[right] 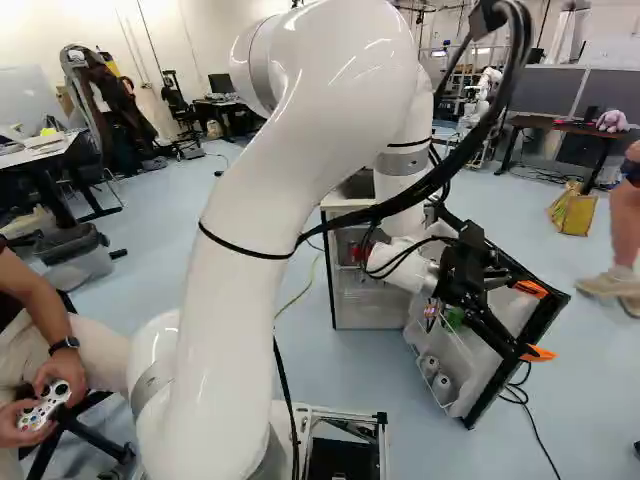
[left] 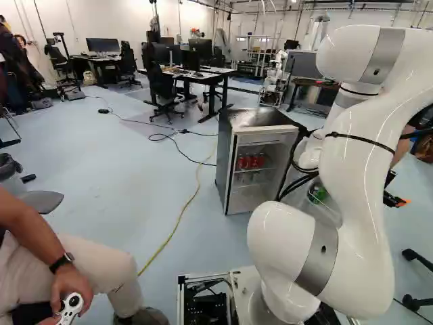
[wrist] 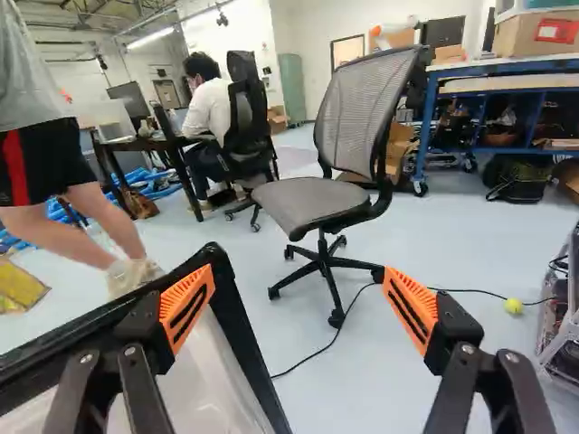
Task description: Grab a drink from the fridge
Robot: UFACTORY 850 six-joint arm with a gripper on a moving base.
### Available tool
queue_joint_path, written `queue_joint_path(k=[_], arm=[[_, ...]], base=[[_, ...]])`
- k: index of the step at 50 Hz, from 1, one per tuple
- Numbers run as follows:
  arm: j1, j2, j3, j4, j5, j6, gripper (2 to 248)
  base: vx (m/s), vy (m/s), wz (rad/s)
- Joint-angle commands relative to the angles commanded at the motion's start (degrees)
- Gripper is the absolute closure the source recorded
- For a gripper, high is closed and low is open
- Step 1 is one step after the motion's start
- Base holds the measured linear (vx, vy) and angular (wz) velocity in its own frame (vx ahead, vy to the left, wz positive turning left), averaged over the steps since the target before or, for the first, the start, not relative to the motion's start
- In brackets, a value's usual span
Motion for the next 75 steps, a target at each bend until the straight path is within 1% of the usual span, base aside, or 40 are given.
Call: queue_joint_path(k=[17, 52, 64, 75], arm=[[0.41, 3.97, 6.35, -9.89, -0.51, 0.0, 3], [2.12, 13.01, 19.37, -30.97, -1.75, 0.0, 3], [3.35, 16.02, 23.35, -38.18, -2.18, 0.0, 3], [5.01, 18.35, 26.33, -44.8, -2.57, 0.0, 3]], base=[[0.0, 0.0, 0.0], [0.0, 0.0, 0.0], [0.0, 0.0, 0.0], [0.0, 0.0, 0.0]])
